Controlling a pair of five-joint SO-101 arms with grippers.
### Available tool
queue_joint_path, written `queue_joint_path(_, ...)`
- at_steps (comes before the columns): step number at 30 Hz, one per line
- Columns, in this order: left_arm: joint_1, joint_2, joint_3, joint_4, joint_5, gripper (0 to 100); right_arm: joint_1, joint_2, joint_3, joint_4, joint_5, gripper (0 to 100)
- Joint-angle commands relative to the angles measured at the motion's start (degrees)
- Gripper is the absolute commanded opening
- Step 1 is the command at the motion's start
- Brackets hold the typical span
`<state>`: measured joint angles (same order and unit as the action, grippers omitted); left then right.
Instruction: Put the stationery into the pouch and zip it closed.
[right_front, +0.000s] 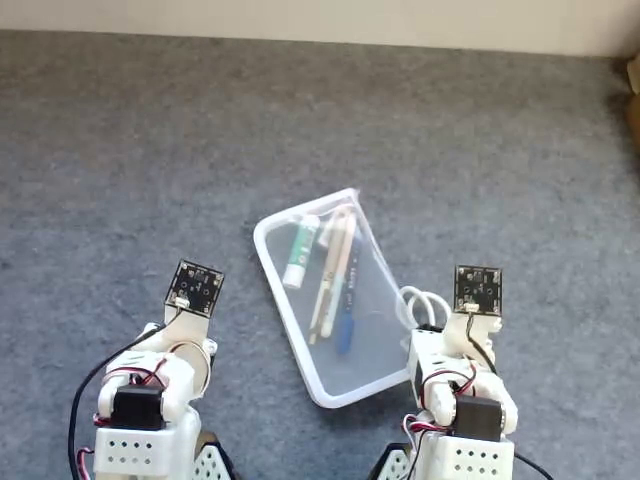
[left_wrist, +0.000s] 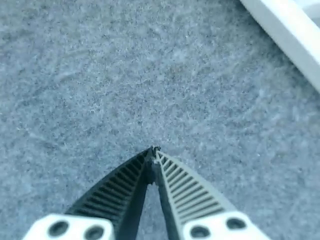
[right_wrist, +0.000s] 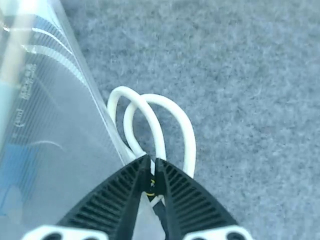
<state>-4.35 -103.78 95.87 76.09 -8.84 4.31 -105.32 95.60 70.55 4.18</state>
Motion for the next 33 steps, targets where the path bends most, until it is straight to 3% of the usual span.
queue_joint_path(1,-0.7,-0.6,1.3,0.4,0.4,1,0.2,0.1,7.2,1.1,0.6,1.9)
queue_joint_path(33,-0.7,-0.6,1.3,0.4,0.4,1,0.2,0.1,7.2,1.1,0.6,1.9)
